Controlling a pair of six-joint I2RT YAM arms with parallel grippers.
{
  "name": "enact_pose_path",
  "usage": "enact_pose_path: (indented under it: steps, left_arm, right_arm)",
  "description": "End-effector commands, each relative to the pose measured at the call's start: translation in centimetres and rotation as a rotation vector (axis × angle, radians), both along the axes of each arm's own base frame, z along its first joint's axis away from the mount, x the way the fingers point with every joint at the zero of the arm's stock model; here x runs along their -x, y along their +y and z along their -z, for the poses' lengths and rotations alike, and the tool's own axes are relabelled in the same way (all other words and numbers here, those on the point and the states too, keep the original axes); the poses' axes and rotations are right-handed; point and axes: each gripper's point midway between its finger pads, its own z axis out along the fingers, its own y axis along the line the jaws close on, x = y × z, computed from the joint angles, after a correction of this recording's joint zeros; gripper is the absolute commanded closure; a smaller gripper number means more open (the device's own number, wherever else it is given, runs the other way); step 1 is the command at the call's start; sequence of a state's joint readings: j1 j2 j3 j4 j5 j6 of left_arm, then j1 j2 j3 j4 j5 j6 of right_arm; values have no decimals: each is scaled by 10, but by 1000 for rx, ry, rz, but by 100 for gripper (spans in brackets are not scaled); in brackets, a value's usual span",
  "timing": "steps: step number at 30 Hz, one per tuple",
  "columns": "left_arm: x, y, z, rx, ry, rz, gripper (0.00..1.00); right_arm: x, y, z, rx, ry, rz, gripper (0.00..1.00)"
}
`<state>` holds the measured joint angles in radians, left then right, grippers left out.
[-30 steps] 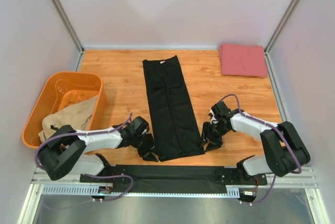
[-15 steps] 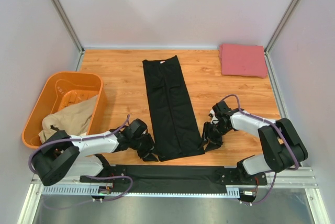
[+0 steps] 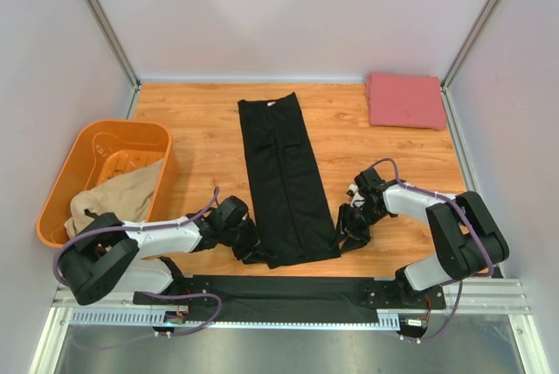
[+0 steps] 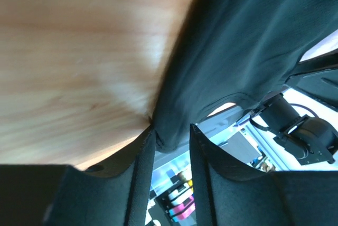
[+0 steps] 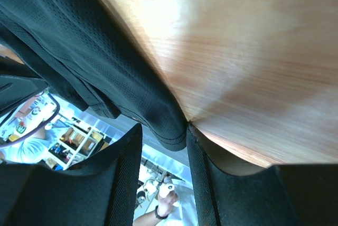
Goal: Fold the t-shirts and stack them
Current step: Fold the tshirt
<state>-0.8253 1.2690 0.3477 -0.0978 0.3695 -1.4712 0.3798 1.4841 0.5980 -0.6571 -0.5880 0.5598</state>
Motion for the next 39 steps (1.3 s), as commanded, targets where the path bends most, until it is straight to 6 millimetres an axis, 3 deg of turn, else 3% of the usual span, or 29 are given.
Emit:
enact_pose_path:
  steps: [1, 10, 11, 13, 14, 16, 19, 23, 24, 27, 28, 30, 31, 32, 34, 35, 36, 38, 39]
  left_arm:
    - [4, 38, 43, -211, -14, -31, 61]
    - [9, 50, 50, -243, -10, -55, 74]
    - [10, 52, 51, -252, -6, -55, 76]
    - [10, 52, 50, -251, -10, -55, 81]
    - [11, 55, 50, -261, -8, -51, 88]
    - [9, 53, 45, -255, -27, -38, 99]
    - [3, 47, 32, -250, -65, 7, 100]
    - [-16, 36, 7, -250, -130, 27, 100]
    - [-26, 28, -5, -229, -160, 27, 100]
    - [-44, 32, -19, -242, -192, 23, 100]
    - [-56, 30, -30, -230, -213, 9, 100]
    - [-85, 35, -45, -223, -264, -27, 100]
    - [-96, 36, -49, -216, -280, -34, 100]
    - [-111, 45, -52, -225, -290, -58, 100]
    - [-136, 42, -63, -207, -314, -70, 100]
    - [-147, 44, -66, -201, -327, -80, 100]
    - [-168, 46, -73, -195, -354, -87, 100]
    - [-191, 48, -78, -193, -377, -87, 100]
    - [-214, 50, -81, -199, -396, -85, 100]
  right_arm:
    - [-22, -12, 25, 89, -133, -35, 59]
    - [-22, -17, 27, 120, -133, -23, 66]
    - [-22, -18, 28, 130, -134, -17, 77]
    - [-22, -19, 27, 132, -137, -14, 89]
    - [-22, -19, 27, 124, -140, -18, 100]
    - [-22, -14, 25, 93, -145, -25, 100]
    - [-29, -2, 12, 10, -200, -29, 100]
    - [-49, 21, -22, -118, -261, -6, 100]
    - [-62, 28, -35, -145, -290, 3, 100]
    - [-83, 38, -51, -162, -314, 5, 100]
    - [-100, 44, -65, -174, -360, -2, 100]
    - [-117, 48, -66, -162, -345, -3, 100]
    - [-137, 55, -83, -177, -389, -10, 100]
    - [-147, 57, -78, -168, -367, -7, 100]
    - [-164, 62, -86, -170, -362, -4, 100]
    - [-185, 68, -93, -174, -392, -12, 100]
    - [-195, 68, -98, -170, -398, -6, 100]
    - [-223, 76, -107, -188, -428, -2, 100]
    - [-231, 77, -107, -191, -434, -8, 100]
